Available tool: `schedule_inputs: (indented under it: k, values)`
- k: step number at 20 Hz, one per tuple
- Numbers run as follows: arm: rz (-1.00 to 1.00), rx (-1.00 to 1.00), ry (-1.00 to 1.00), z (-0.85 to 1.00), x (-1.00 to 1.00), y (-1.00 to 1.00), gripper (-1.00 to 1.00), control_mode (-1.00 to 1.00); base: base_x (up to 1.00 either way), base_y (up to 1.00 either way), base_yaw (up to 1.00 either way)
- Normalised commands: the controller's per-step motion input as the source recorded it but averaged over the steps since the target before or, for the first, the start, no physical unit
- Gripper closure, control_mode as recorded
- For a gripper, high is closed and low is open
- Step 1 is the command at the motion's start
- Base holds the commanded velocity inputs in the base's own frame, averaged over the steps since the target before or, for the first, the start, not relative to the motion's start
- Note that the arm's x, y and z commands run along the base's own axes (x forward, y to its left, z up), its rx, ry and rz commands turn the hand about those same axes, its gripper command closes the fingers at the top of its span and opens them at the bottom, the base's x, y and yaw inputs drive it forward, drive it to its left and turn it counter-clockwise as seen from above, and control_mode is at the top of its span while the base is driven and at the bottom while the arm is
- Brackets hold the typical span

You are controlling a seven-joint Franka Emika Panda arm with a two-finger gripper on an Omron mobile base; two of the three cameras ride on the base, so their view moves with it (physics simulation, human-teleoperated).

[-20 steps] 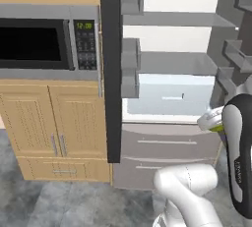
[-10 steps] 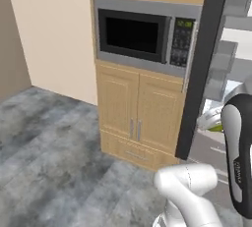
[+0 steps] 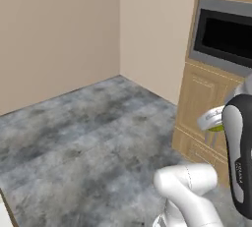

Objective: Retrieve the kiwi and pear from the fridge and place them into the bowl on the dining table.

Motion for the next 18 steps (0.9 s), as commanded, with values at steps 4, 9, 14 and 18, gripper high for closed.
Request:
schedule_inputs:
  k: [4, 9, 14, 18]
  values:
    - [0.00, 0.00, 0.00, 0.00, 0.00, 0.00, 1.00, 1.00, 0.88, 0.49, 0.44]
    - [0.00, 0.00, 0.00, 0.00, 0.00, 0.00, 1.00, 1.00, 1.00, 0.22, 0.36]
    - [0.00, 0.00, 0.00, 0.00, 0.00, 0.00, 1.00, 1.00, 1.00, 0.06, 0.39]
    - [0.00, 0.00, 0.00, 0.00, 0.00, 0.00, 1.00, 1.00, 0.99, 0.00, 0.63]
